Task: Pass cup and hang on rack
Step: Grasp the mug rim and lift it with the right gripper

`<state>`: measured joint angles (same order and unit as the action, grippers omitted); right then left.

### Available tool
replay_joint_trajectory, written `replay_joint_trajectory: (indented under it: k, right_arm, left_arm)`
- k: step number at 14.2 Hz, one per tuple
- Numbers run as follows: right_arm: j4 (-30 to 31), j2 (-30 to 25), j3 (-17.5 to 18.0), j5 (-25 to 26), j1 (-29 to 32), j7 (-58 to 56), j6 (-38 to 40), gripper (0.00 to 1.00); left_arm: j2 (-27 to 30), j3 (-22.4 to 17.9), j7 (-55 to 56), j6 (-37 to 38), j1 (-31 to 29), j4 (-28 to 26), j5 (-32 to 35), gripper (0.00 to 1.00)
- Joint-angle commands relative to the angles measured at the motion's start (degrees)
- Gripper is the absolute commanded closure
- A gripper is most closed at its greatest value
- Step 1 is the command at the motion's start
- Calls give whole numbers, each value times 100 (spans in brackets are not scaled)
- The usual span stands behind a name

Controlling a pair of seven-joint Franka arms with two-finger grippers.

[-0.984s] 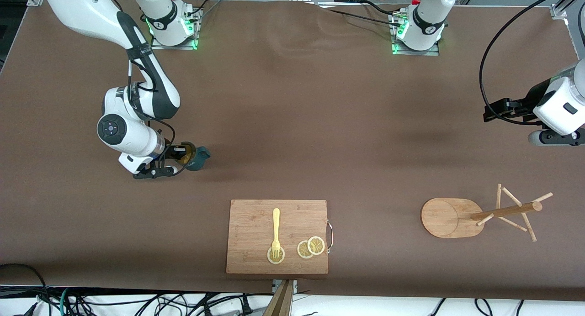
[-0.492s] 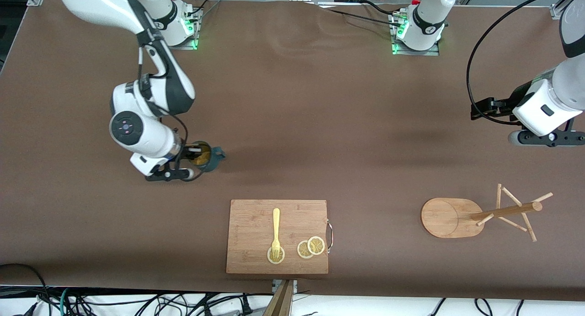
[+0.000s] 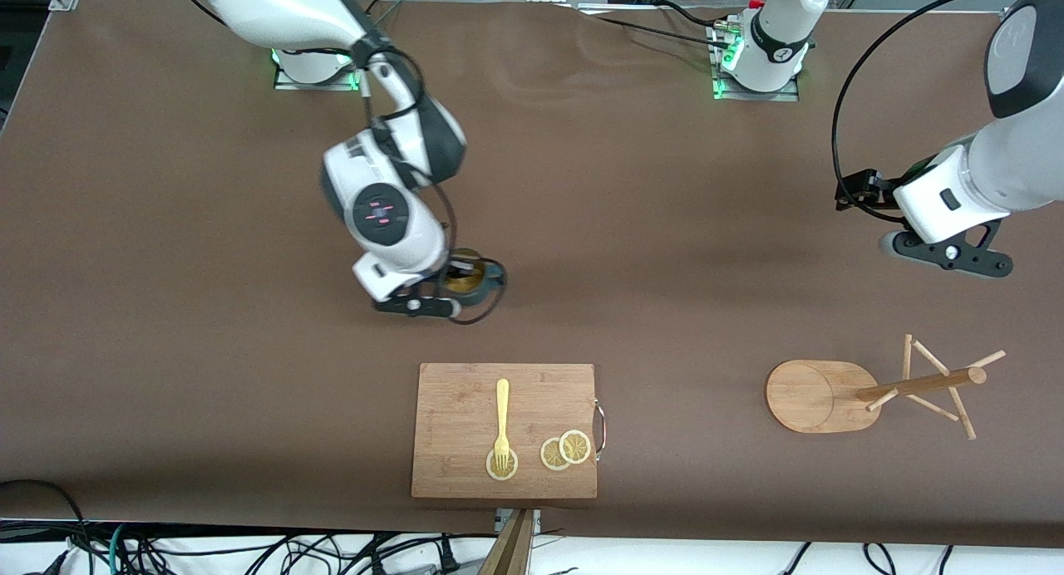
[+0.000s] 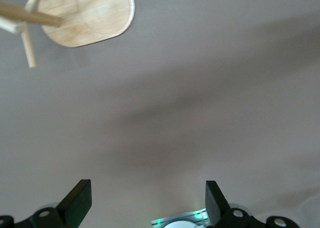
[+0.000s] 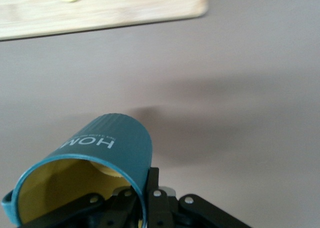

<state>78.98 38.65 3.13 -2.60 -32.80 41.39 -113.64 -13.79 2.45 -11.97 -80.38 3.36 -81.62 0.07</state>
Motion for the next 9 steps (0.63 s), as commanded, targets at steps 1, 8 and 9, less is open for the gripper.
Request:
replay_joint_trajectory:
  k: [1, 8, 9]
  right_arm:
    - [-875, 467, -58, -83, -620, 641, 229, 100]
    - [-1463, 1249, -85, -22, -1922, 1599, -545, 100]
    - [-1482, 1328, -111, 22, -2071, 1722, -562, 100]
  left_arm:
    - [17, -43, -1198, -12, -55, -134, -86, 0]
    - [-45, -69, -3732, -609, -117, -556, -577, 0]
    - [-45, -69, -4108, -776, -152, -678, -770, 0]
